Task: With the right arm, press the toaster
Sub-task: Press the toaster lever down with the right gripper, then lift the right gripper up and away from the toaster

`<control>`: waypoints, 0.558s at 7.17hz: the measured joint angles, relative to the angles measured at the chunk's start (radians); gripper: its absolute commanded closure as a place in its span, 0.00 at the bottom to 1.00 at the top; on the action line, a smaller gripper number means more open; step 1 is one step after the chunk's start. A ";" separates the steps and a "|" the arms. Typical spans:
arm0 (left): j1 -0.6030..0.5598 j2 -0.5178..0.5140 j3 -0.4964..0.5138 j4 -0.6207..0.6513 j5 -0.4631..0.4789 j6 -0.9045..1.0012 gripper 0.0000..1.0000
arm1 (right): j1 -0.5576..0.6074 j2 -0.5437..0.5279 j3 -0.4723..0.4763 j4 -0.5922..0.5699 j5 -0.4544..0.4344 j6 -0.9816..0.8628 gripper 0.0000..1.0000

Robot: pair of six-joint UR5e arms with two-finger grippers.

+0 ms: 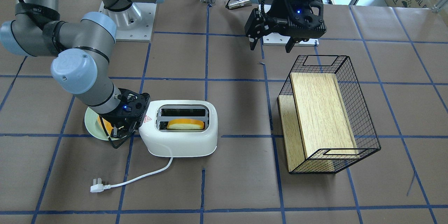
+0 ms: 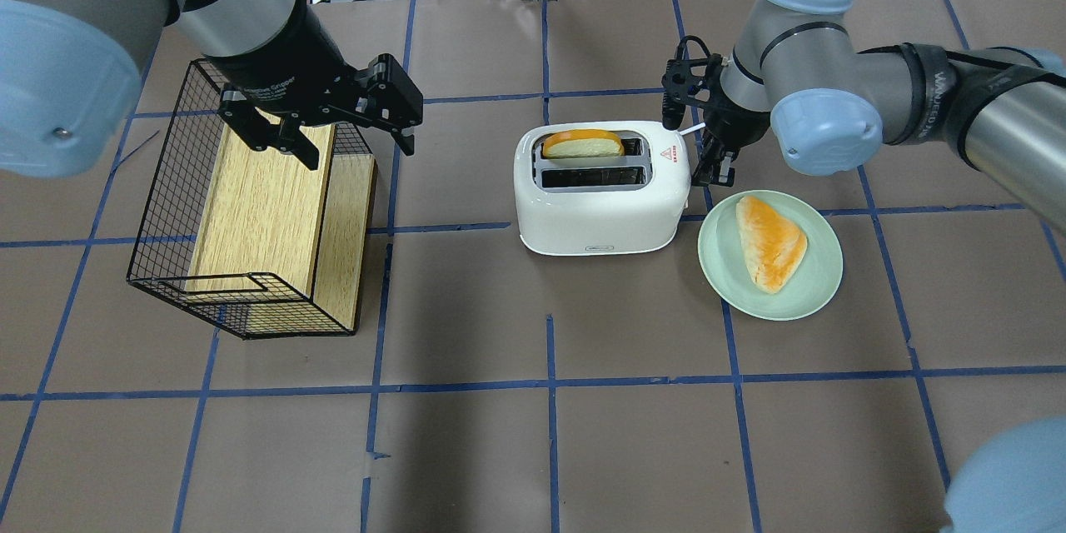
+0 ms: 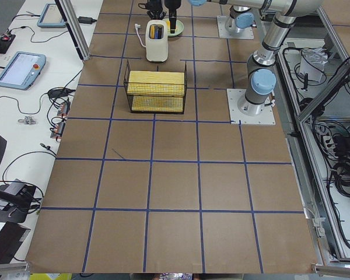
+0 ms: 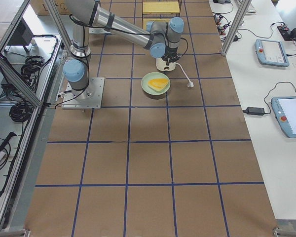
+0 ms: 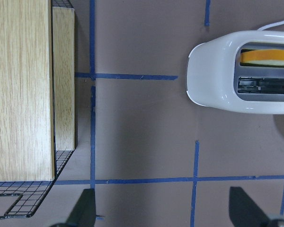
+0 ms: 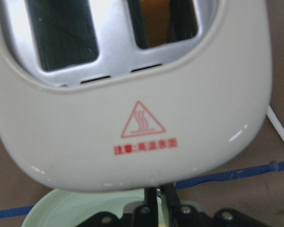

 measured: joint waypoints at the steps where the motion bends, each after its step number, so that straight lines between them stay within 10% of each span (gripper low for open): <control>1: 0.000 0.000 0.000 0.000 0.000 0.000 0.00 | -0.001 0.002 -0.001 0.000 0.000 -0.003 0.82; 4: 0.000 0.000 0.000 0.000 0.000 0.000 0.00 | -0.002 0.002 -0.003 0.000 0.001 -0.005 0.82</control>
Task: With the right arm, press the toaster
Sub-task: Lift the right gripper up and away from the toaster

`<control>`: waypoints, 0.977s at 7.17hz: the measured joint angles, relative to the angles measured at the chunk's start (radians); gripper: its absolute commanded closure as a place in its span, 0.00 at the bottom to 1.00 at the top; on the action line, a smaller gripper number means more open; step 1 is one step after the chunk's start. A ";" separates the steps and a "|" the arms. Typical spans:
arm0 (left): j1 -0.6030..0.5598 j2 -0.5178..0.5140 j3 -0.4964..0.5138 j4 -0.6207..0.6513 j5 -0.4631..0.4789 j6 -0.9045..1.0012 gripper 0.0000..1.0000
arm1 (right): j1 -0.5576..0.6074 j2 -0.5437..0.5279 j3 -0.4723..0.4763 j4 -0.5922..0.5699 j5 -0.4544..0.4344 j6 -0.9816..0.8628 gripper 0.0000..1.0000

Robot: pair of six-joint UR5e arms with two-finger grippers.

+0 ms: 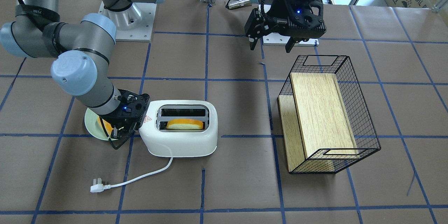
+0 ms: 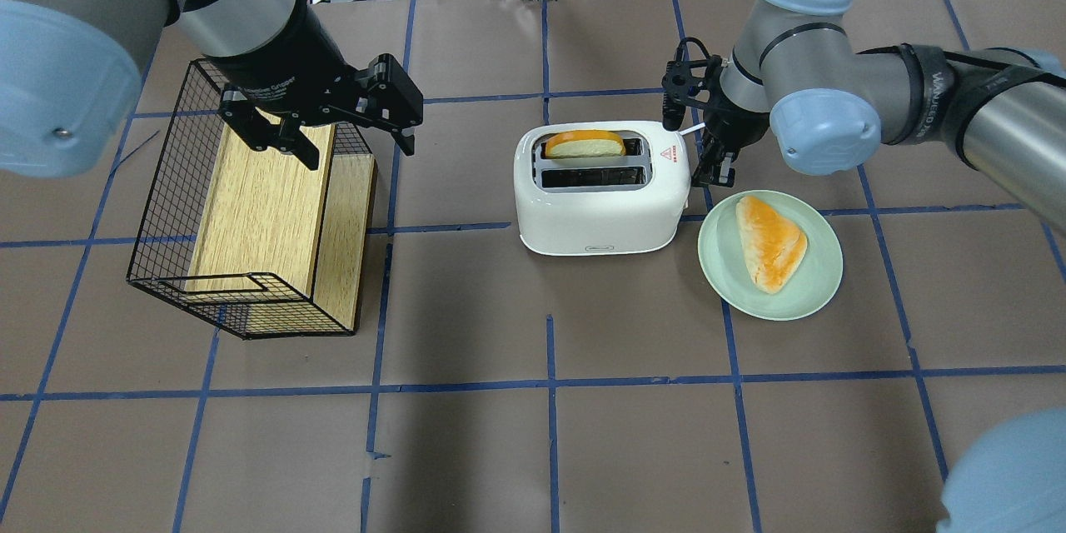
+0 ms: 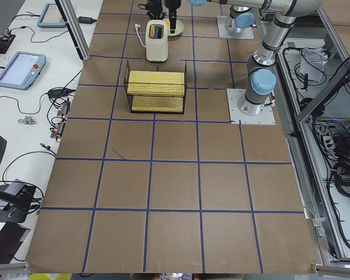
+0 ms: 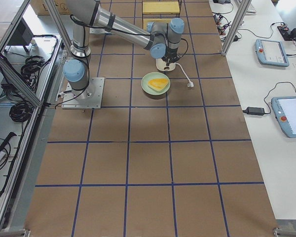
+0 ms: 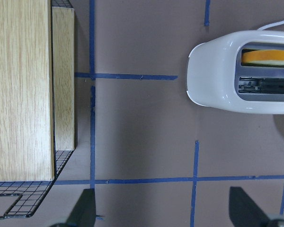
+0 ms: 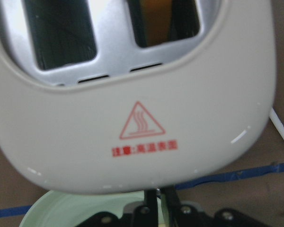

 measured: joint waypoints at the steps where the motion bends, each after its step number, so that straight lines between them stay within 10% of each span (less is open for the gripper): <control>1: 0.000 0.000 0.000 0.000 0.000 0.000 0.00 | -0.001 -0.006 -0.012 0.002 0.001 0.004 0.80; 3: 0.001 0.000 0.000 0.000 0.000 0.000 0.00 | -0.005 -0.041 -0.094 0.093 0.007 0.066 0.73; 5: 0.000 0.000 0.000 0.000 0.000 0.000 0.00 | -0.002 -0.111 -0.190 0.310 0.012 0.408 0.23; 7: 0.000 0.000 0.000 0.000 0.000 0.000 0.00 | 0.000 -0.214 -0.213 0.450 0.010 0.795 0.09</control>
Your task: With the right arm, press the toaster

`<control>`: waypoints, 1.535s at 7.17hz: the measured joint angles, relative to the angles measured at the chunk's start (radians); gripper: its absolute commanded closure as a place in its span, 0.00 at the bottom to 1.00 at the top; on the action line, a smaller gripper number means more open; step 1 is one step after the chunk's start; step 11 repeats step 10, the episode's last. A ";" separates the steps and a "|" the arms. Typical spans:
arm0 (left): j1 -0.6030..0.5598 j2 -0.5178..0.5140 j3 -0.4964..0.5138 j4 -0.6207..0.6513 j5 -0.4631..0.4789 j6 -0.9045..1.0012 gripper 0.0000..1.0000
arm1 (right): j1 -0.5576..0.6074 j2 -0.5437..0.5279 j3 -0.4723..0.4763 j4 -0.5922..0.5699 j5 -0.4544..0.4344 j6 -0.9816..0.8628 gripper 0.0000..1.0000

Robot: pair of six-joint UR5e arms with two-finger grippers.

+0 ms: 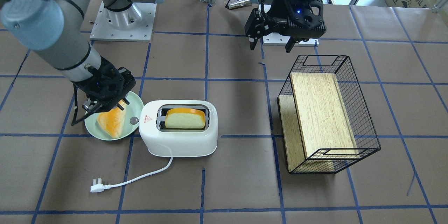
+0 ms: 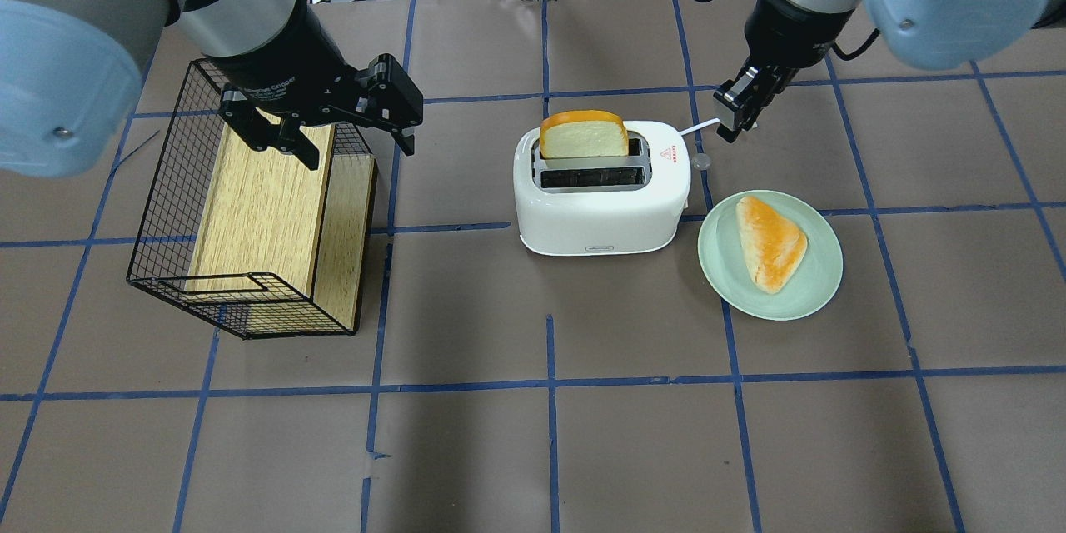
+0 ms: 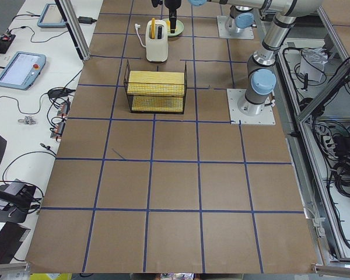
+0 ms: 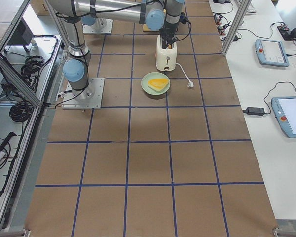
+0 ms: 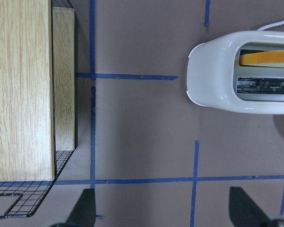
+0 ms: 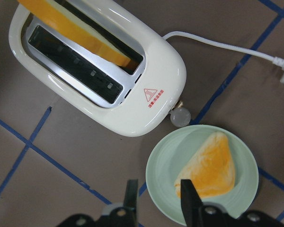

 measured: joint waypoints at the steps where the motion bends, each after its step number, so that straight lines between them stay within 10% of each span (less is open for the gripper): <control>1: 0.000 0.000 0.000 0.000 0.000 0.000 0.00 | 0.000 -0.034 0.002 0.027 0.003 0.127 0.09; 11: 0.001 0.000 0.000 0.000 0.000 0.000 0.00 | 0.001 -0.101 0.044 0.080 -0.010 0.380 0.04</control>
